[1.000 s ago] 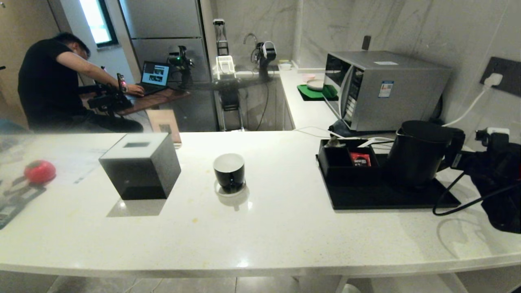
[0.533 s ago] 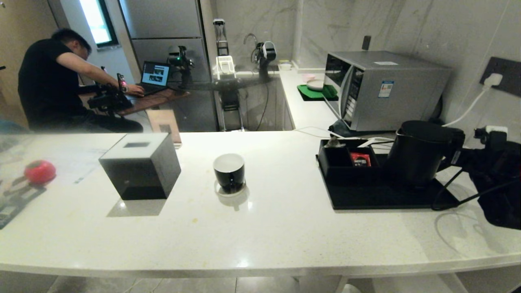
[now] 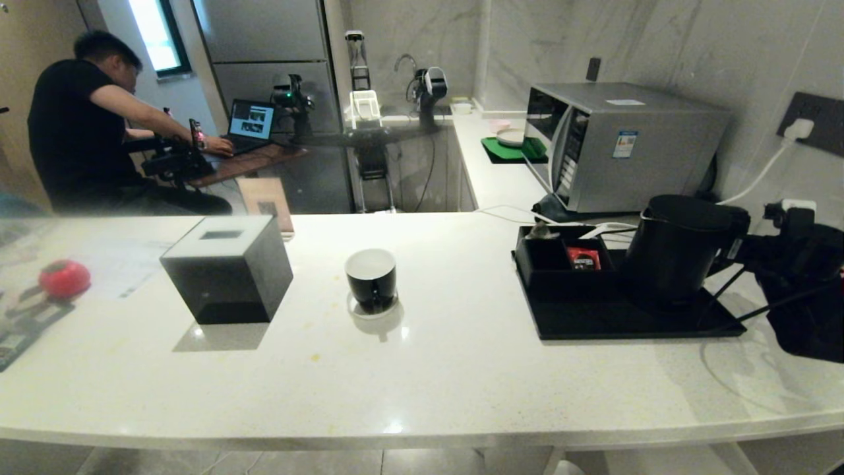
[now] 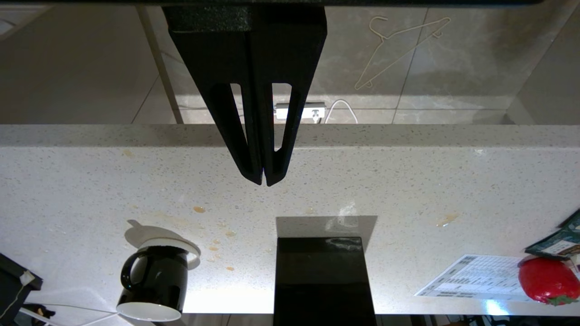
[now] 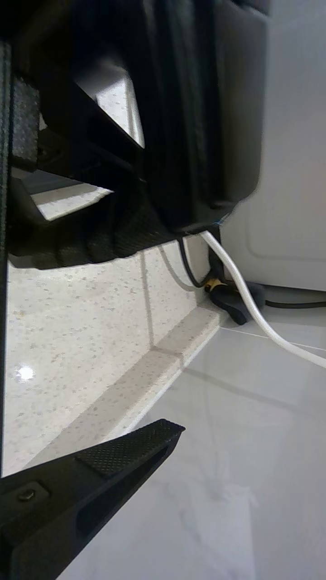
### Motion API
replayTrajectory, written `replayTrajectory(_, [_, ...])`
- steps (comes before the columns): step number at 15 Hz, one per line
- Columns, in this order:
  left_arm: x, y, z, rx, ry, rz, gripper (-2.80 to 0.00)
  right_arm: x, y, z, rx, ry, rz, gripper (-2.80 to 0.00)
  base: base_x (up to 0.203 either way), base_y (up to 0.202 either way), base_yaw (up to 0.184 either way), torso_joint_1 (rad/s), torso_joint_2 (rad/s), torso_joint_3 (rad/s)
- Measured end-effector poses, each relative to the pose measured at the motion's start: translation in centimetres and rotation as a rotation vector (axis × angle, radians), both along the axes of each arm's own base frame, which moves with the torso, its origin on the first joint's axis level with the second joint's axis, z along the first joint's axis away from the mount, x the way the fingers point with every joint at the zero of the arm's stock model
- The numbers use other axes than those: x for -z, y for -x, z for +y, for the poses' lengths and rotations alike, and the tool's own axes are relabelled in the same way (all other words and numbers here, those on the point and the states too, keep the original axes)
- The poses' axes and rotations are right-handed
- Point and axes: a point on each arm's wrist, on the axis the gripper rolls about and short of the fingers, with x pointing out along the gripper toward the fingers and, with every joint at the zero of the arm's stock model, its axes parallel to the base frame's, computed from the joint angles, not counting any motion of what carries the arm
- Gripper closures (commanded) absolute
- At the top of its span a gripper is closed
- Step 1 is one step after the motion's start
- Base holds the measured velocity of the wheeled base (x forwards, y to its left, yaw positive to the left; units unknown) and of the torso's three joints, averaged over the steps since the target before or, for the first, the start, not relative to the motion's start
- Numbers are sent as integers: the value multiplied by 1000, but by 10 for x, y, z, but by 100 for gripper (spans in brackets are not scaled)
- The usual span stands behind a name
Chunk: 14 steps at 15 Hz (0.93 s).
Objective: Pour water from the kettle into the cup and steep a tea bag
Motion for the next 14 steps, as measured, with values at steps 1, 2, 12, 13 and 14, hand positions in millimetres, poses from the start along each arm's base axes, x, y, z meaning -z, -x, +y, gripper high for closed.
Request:
replayTrajectory(1, [0, 0, 0, 0, 0, 0, 0, 0, -2, 0, -5, -1, 3, -280, 0, 0, 0, 0, 0, 0])
replayTrajectory(2, [0, 0, 0, 0, 0, 0, 0, 0, -3, -1, -14, 1, 2, -280, 0, 0, 0, 0, 0, 0])
replayTrajectory(12, [0, 0, 0, 0, 0, 0, 0, 2, -8, -1, -30, 8, -9, 0, 0, 0, 0, 0, 0, 0])
replayTrajectory(13, [0, 0, 0, 1, 0, 0, 0, 2, -8, -1, -30, 8, -10, 0, 0, 0, 0, 0, 0, 0])
replayTrajectory(14, [0, 0, 0, 0, 0, 0, 0, 2, -8, -1, -32, 8, -9, 0, 0, 0, 0, 0, 0, 0])
